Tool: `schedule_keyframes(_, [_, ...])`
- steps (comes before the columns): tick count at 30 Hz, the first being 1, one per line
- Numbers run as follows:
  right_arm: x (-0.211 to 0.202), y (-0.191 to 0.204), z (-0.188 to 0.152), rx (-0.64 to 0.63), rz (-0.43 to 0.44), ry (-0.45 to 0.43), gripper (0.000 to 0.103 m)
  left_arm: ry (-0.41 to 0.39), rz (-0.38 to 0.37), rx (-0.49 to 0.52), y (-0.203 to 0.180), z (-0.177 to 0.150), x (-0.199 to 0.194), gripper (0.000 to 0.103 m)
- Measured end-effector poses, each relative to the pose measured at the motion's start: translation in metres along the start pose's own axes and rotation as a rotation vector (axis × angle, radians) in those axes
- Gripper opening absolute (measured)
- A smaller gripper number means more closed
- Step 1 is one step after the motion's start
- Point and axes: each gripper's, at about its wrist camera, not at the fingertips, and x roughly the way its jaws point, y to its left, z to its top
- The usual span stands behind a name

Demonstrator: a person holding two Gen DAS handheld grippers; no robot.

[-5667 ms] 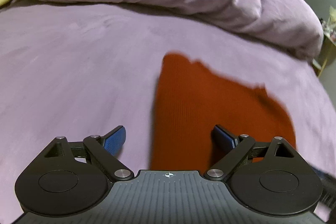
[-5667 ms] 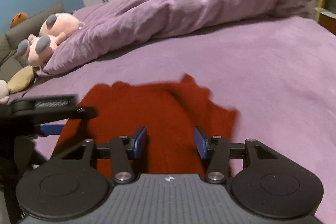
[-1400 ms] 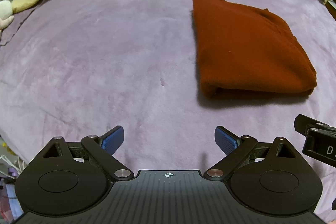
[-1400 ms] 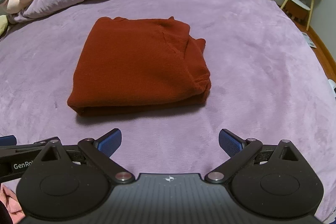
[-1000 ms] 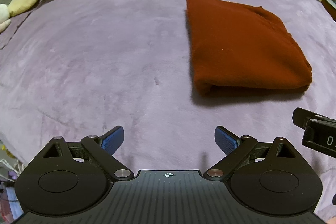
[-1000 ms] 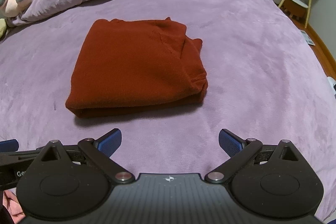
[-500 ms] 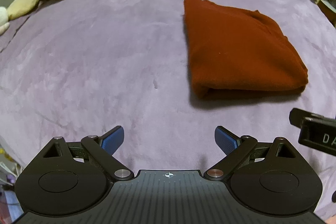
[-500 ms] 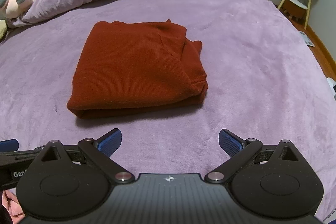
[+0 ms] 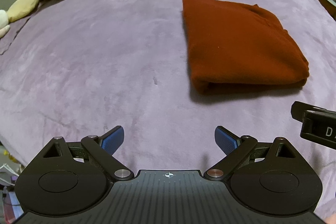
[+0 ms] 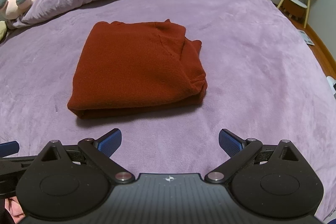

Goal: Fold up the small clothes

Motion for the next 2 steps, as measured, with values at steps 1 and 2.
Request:
schedule_keyframes(1, [-0.0003, 0.0004, -0.0002, -0.001, -0.001, 0.000, 0.099, 0.001, 0.000, 0.000, 0.0000, -0.0004, 0.0001, 0.097])
schedule_keyframes(2, [-0.0007, 0.0007, -0.0006, -0.002, -0.001, -0.001, 0.099, 0.004, 0.000, -0.001, -0.0006, -0.0007, 0.0002, 0.097])
